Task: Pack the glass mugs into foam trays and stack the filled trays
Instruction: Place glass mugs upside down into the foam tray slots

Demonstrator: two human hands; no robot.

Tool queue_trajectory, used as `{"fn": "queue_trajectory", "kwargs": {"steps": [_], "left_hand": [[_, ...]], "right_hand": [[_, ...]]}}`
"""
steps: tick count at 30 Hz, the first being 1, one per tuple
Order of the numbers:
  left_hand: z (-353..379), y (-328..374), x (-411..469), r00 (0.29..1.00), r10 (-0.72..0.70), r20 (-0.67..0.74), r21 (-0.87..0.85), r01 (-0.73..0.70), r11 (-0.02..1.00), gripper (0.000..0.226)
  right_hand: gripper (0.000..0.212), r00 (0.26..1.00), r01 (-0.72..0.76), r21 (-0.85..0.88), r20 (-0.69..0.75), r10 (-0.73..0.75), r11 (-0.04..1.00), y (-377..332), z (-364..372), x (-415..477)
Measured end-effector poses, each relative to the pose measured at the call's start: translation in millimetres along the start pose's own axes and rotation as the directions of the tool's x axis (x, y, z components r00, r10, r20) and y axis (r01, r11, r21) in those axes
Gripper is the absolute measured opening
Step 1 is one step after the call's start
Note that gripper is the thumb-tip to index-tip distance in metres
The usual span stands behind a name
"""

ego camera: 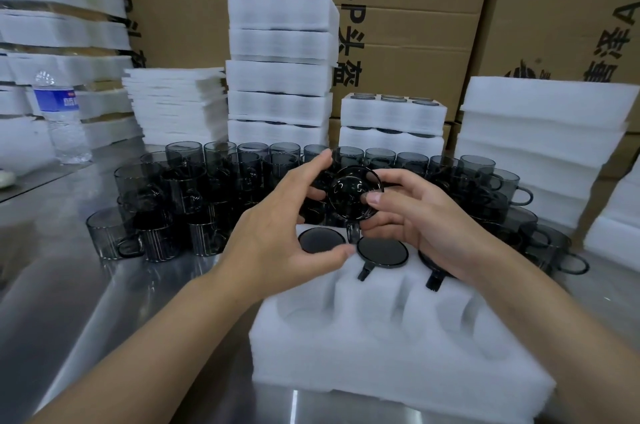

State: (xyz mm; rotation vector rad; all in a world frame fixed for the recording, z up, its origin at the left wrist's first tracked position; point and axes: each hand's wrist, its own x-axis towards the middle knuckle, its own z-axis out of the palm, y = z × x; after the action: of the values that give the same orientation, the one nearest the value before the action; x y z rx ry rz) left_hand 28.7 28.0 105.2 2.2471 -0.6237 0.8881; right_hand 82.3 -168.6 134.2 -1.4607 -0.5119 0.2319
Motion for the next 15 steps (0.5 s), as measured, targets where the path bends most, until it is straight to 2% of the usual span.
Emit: {"fn": "queue_trajectory", "kwargs": {"steps": [8, 15], "left_hand": [[0.0, -1.3, 0.9, 0.999, -0.012, 0.047, -0.012, 0.013, 1.0, 0.097], [0.8, -4.9, 1.9, 0.998, -0.009, 0.055, 0.058, 0.006, 0.998, 0.095]], "right_hand": [[0.064, 1.0, -0.013, 0.021, 0.027, 0.013, 1.0, -0.2, -0.1, -1.5], [0.041, 0.995, -0.006, 0.065, 0.101, 0.0, 0.998, -0.1, 0.0, -1.7]]}}
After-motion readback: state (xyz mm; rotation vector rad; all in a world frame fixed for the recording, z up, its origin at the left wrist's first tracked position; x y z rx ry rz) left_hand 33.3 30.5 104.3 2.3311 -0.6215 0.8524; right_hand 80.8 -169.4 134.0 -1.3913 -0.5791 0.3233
